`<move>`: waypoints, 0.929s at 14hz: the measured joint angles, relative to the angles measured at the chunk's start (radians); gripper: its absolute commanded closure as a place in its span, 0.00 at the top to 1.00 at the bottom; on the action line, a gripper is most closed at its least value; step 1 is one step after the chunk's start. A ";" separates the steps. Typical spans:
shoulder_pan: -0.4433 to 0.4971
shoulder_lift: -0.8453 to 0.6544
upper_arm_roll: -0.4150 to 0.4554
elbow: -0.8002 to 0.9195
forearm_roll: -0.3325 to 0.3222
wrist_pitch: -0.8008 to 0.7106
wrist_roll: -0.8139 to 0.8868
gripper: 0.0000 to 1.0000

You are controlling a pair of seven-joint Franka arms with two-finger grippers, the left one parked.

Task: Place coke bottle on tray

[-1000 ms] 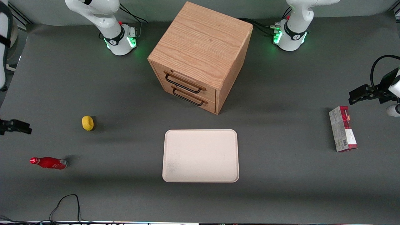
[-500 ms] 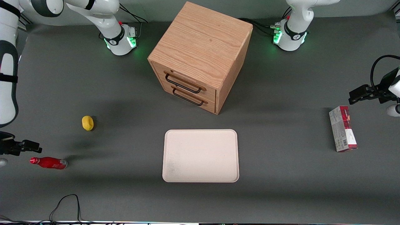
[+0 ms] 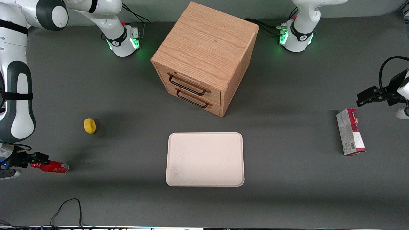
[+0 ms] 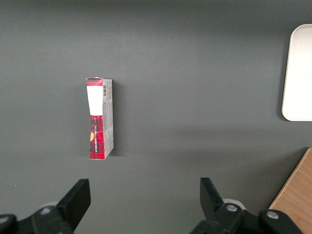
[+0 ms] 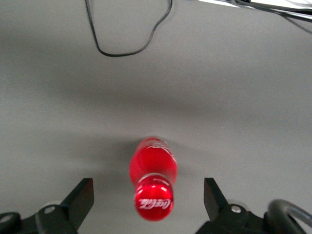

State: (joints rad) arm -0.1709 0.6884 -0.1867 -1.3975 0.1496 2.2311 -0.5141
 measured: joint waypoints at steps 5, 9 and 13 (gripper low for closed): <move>-0.003 0.010 0.001 0.000 0.001 0.004 -0.004 0.00; -0.002 0.006 0.006 0.003 0.006 0.004 -0.004 0.00; 0.015 -0.014 0.014 0.023 0.009 -0.034 0.091 0.00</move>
State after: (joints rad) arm -0.1562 0.6748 -0.1731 -1.3748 0.1581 2.1972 -0.4236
